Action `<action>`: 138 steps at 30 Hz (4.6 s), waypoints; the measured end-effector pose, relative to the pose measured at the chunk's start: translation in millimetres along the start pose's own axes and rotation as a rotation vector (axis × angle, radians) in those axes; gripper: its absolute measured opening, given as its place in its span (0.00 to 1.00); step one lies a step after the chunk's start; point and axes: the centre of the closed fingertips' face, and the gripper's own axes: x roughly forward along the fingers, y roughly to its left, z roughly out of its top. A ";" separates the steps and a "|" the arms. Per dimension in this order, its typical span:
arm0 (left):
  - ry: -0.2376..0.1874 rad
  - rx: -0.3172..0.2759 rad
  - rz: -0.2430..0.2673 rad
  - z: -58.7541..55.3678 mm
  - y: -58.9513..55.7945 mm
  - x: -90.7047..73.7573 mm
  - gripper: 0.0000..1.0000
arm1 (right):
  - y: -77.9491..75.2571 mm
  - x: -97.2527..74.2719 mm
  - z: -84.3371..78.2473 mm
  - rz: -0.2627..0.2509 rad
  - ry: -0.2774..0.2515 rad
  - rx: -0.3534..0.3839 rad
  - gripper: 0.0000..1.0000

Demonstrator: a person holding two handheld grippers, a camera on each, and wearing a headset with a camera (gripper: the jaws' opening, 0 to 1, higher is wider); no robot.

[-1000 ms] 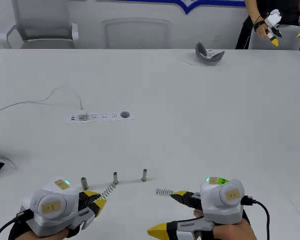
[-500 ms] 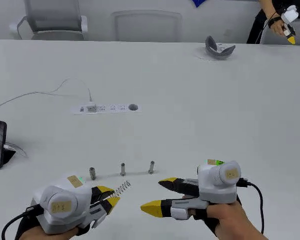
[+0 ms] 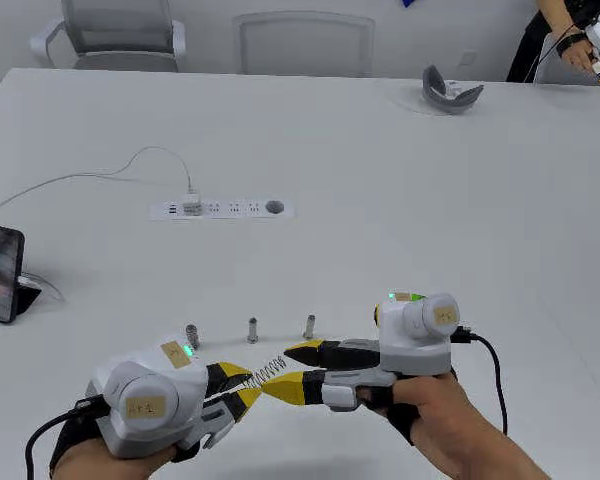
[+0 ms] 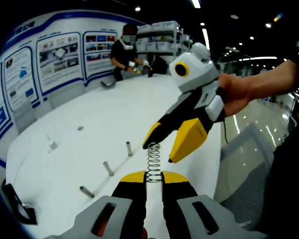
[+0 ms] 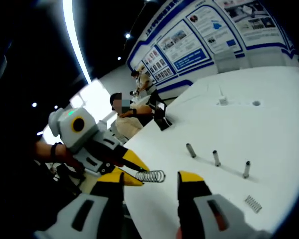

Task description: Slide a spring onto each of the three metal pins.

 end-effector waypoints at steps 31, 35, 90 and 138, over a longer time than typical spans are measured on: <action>0.011 0.018 -0.031 -5.3 5.4 4.3 0.10 | 10.0 10.7 7.6 0.097 0.063 -0.055 0.12; 0.006 0.016 -0.033 -4.3 6.6 5.6 0.10 | 9.8 11.3 8.9 0.100 0.093 -0.087 0.12; -0.027 0.104 -0.142 13.9 -11.3 16.9 0.09 | 17.4 2.0 -9.6 0.237 0.671 -0.701 0.13; -0.001 -0.204 0.185 -70.8 70.0 -48.3 0.32 | -50.4 26.7 -11.9 0.077 0.673 -0.661 0.12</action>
